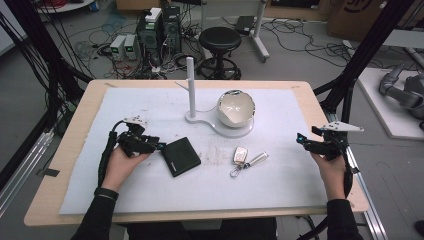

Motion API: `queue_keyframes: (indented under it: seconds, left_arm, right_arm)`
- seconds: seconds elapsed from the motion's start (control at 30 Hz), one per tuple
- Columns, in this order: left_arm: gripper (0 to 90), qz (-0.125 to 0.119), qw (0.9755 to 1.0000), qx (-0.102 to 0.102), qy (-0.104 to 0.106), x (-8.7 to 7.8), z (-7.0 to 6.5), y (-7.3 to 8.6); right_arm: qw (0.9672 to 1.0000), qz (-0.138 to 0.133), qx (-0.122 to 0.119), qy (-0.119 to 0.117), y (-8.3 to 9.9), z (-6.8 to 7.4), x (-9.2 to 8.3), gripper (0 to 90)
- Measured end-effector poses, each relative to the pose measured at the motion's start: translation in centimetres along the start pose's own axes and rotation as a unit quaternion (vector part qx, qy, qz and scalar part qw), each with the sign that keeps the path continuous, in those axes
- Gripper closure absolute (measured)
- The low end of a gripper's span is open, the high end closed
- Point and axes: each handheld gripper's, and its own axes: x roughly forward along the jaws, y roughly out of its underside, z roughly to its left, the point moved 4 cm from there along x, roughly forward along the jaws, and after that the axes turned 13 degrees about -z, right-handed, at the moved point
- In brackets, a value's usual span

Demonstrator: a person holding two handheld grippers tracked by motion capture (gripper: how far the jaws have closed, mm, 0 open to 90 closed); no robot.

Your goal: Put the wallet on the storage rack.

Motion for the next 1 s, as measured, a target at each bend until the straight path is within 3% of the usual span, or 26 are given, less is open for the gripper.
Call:
queue_keyframes:
  seconds: [0.2, 0.3, 0.57, 0.87, 0.93, 1.0]
  left_arm:
    - [54.4, -0.006, 0.9999, -0.015, 0.005, 0.3, 0.3, 0.1]
    - [55.4, 0.002, 0.9996, -0.023, 0.013, 0.6, 0.4, 0.3]
    - [56.4, 0.022, 0.9995, -0.023, 0.006, 1.2, 0.7, 0.8]
    - [58.1, 0.026, 0.9986, -0.043, 0.017, 1.4, 0.6, 1.1]
    - [63.8, 0.025, 0.9978, -0.056, 0.027, 1.5, 0.6, 1.3]
    - [65.3, 0.023, 0.9977, -0.055, 0.032, 1.4, 0.6, 1.3]
  right_arm:
    - [1.0000, -0.001, -0.002, 0.003, 0.0, 0.1, 0.0, 30.7]
    - [1.0000, 0.000, -0.001, 0.004, 0.0, 0.1, 0.0, 30.7]
    - [1.0000, -0.002, 0.000, 0.006, -0.1, 0.0, -0.1, 30.7]
    - [1.0000, -0.002, 0.000, 0.005, -0.1, 0.0, -0.1, 30.7]
    - [1.0000, -0.002, -0.001, 0.005, -0.1, 0.0, 0.0, 30.7]
    - [1.0000, -0.002, -0.001, 0.005, -0.1, 0.0, 0.0, 30.7]
